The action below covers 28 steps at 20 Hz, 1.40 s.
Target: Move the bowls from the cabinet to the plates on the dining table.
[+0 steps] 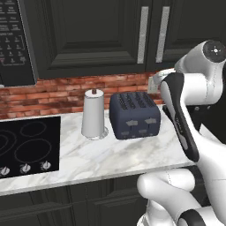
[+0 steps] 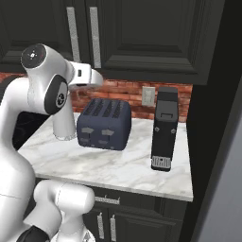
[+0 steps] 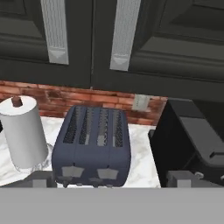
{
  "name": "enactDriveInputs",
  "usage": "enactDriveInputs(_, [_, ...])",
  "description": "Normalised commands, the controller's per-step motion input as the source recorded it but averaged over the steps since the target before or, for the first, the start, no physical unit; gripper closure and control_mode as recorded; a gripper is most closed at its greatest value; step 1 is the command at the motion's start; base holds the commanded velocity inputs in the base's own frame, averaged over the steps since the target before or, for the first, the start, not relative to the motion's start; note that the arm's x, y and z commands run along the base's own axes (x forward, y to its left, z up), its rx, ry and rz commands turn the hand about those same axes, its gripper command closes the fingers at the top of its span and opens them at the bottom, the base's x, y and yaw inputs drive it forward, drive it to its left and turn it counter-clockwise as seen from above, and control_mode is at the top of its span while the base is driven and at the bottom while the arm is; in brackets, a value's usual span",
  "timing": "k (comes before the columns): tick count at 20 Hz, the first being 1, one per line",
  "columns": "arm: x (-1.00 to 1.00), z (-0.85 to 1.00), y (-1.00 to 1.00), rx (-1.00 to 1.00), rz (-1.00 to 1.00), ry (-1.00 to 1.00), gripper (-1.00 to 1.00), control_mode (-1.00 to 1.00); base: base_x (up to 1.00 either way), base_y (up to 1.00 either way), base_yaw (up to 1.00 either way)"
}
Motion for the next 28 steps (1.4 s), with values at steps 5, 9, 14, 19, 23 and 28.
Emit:
enactDriveInputs(5, [0.07,0.4,-0.21,0.0,0.0,-0.09,-1.0,-1.0,0.0,0.0,0.0])
enactDriveInputs(9, [0.08,0.34,-0.07,0.0,0.0,-0.08,-1.0,-1.0,0.0,0.0,0.0])
enactDriveInputs(14, [0.1,0.35,-0.01,0.0,0.0,-0.08,-1.0,-1.0,0.0,0.0,0.0])
enactDriveInputs(19, [0.17,0.32,0.0,0.0,0.0,-0.08,-1.0,-1.0,0.0,0.0,0.0])
enactDriveInputs(23, [0.24,0.24,0.0,0.0,0.0,-0.07,-1.0,-1.0,0.0,0.0,0.0])
enactDriveInputs(28, [0.38,0.09,0.0,0.0,0.0,-0.02,-1.0,-1.0,0.0,0.0,0.0])
